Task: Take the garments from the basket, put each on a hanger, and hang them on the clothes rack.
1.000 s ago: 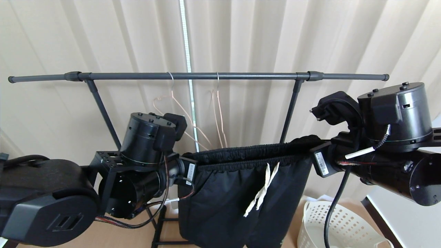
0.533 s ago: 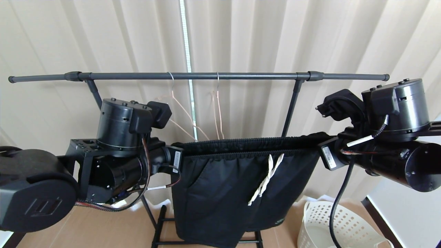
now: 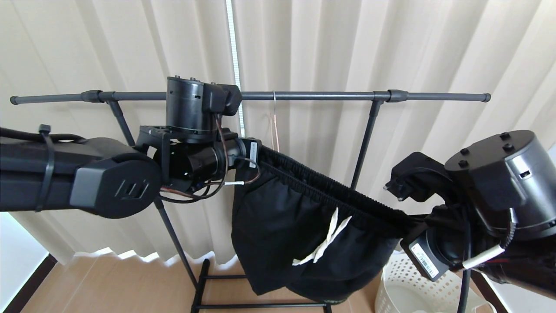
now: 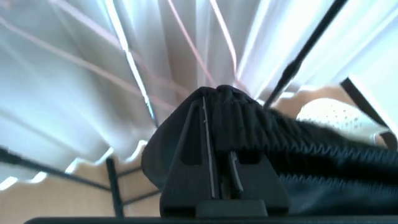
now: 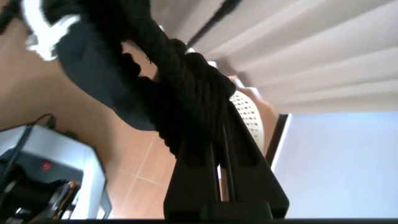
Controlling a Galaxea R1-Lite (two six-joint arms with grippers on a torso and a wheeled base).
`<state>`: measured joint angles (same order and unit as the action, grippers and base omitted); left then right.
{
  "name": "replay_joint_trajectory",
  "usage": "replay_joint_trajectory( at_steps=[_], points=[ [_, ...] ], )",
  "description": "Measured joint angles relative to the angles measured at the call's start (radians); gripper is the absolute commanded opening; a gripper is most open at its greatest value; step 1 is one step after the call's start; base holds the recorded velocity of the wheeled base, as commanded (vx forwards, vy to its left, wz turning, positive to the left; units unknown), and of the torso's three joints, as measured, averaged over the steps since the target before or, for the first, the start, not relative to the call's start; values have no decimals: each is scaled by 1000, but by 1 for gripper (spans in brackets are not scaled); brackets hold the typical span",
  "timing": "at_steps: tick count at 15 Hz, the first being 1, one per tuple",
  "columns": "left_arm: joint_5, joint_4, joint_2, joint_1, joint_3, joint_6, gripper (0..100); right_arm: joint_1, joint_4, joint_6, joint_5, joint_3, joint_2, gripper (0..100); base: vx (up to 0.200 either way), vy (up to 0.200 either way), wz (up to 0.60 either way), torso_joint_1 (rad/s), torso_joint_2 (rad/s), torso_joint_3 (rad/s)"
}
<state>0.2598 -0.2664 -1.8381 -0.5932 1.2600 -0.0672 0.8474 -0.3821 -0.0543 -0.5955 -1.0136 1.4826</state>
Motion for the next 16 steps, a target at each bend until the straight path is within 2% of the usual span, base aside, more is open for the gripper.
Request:
replay_joint_trajectory(
  at_steps=[2, 3, 6, 10, 13, 16],
  points=[
    [-13, -1, -52, 0, 81, -1, 0, 81, -22, -69, 2, -27, 12, 0, 0, 0, 0, 0, 0, 0],
    [-50, -4, -75, 0, 116, -3, 0, 126, -24, -123, 4, -42, 30, 0, 0, 0, 0, 0, 0, 0],
    [-96, -6, -114, 0, 174, -4, 0, 247, -22, -336, 46, -130, 116, 0, 0, 0, 0, 0, 0, 0],
    [-126, -4, -129, 0, 195, -3, 0, 299, -16, -490, 122, -240, 180, 0, 0, 0, 0, 0, 0, 0],
    [-126, -1, -129, 0, 192, -3, 0, 287, -30, -494, 141, -262, 189, 0, 0, 0, 0, 0, 0, 0],
    [-125, 44, -99, 13, 175, 13, 0, 204, -80, -379, 132, -237, 186, 0, 0, 0, 0, 0, 0, 0]
  ],
)
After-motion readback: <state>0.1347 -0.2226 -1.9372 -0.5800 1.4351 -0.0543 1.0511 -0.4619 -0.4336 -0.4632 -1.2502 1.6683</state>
